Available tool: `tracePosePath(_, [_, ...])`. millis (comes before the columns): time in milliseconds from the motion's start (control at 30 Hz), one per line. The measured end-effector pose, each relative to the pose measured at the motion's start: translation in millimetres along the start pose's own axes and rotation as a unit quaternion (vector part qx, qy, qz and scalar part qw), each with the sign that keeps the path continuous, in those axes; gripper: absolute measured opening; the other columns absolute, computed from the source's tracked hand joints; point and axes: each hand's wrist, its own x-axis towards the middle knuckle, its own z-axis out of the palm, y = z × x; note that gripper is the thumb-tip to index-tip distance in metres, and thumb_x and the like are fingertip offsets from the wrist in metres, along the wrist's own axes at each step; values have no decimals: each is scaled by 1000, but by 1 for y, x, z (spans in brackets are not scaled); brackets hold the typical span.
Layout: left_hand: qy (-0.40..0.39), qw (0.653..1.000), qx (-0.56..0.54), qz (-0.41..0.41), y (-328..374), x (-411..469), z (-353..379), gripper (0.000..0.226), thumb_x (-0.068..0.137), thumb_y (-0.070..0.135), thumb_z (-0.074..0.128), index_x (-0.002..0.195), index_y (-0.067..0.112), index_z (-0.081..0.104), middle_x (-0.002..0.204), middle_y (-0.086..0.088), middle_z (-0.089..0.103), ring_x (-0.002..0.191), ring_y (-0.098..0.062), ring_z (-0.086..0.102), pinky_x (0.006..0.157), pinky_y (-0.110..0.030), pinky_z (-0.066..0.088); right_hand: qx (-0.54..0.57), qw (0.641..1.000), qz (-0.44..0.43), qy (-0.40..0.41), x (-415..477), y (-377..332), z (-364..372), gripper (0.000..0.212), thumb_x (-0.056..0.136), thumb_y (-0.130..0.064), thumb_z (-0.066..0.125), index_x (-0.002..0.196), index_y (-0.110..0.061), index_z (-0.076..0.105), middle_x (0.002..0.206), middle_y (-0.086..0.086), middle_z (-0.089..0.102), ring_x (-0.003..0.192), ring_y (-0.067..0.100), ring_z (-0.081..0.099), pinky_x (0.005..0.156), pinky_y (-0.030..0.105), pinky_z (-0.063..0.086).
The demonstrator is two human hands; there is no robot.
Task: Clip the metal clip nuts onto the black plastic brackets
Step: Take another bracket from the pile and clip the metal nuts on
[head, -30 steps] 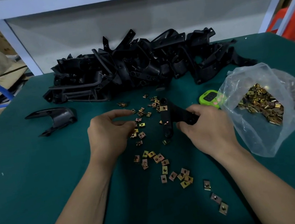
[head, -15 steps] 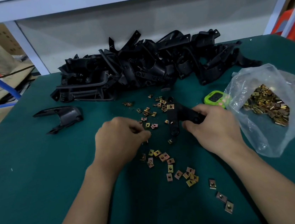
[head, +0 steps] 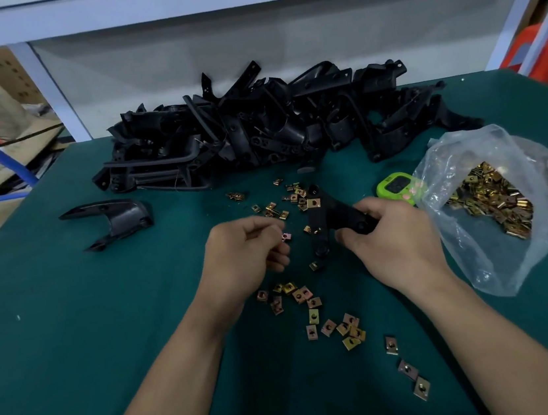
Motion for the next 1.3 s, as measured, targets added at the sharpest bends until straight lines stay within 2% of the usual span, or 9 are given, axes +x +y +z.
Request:
tracePosePath(133, [-115, 990, -70, -41, 4, -8, 8, 12, 83, 26, 81, 75, 18, 78, 71, -10, 73, 56, -13, 65, 51, -17, 48, 15, 1000, -7, 0, 1, -2, -1, 16, 75, -50, 77, 84, -38, 69, 67, -18, 65, 65, 5, 62, 59, 36, 56])
tracePosePath(267, [-99, 991, -90, -1, 4, -6, 10, 14, 60, 31, 88, 67, 27, 76, 67, 3, 69, 56, -6, 58, 54, -15, 47, 36, 999, -12, 4, 0, -2, -1, 17, 76, -48, 79, 85, -37, 70, 67, -18, 66, 62, 2, 61, 57, 36, 57])
tracePosePath(400, [-98, 987, -129, -11, 2, -5, 8, 12, 66, 24, 85, 78, 22, 82, 78, -4, 76, 70, -11, 71, 65, -20, 57, 49, 999, -14, 16, 0, -3, -1, 17, 75, -46, 79, 86, -37, 70, 69, -19, 66, 64, 2, 62, 60, 36, 57])
tracePosePath(600, [-93, 990, -106, 2, 1, -5, 10, 22, 69, 30, 84, 85, 15, 83, 76, -11, 76, 67, -16, 72, 61, -21, 57, 82, 996, -32, 23, -1, -6, -2, 19, 73, -45, 81, 88, -40, 71, 79, -31, 66, 72, -5, 63, 62, 31, 57])
tracePosePath(700, [-106, 990, -93, 1, 2, -4, 8, 10, 76, 16, 83, 85, 19, 84, 79, -11, 78, 72, -15, 74, 66, -20, 58, 77, 996, -45, 27, -2, -6, -3, 18, 74, -44, 81, 88, -40, 70, 75, -27, 67, 71, -3, 63, 63, 32, 57])
tracePosePath(800, [-105, 990, -89, 5, 1, -3, 5, 23, 87, 0, 75, 90, 20, 85, 90, -8, 80, 83, -14, 76, 71, -20, 59, 79, 995, -45, 29, -1, -5, -4, 18, 74, -43, 81, 88, -39, 72, 74, -24, 67, 72, -1, 63, 65, 34, 57])
tracePosePath(1000, [-90, 986, -135, -31, 2, -2, 6, 17, 98, 9, 65, 99, 12, 82, 94, -11, 79, 81, -17, 74, 71, -23, 59, 78, 996, -38, 31, 0, -4, -3, 19, 74, -42, 82, 90, -38, 72, 75, -24, 68, 72, -2, 63, 65, 33, 57])
tracePosePath(1133, [-105, 990, -97, -20, 1, -3, 6, 14, 93, 10, 71, 89, 16, 83, 81, -8, 76, 73, -15, 71, 67, -21, 56, 76, 996, -38, 34, 0, -4, -3, 19, 73, -44, 82, 87, -39, 71, 75, -26, 66, 72, -2, 62, 63, 31, 55])
tracePosePath(1300, [-81, 990, -113, -18, 0, -2, 4, 21, 81, -2, 79, 86, 18, 84, 85, -8, 78, 79, -15, 72, 73, -20, 57, 76, 996, -40, 21, 0, -3, -4, 18, 72, -44, 80, 87, -42, 71, 74, -24, 67, 70, -1, 62, 61, 30, 55])
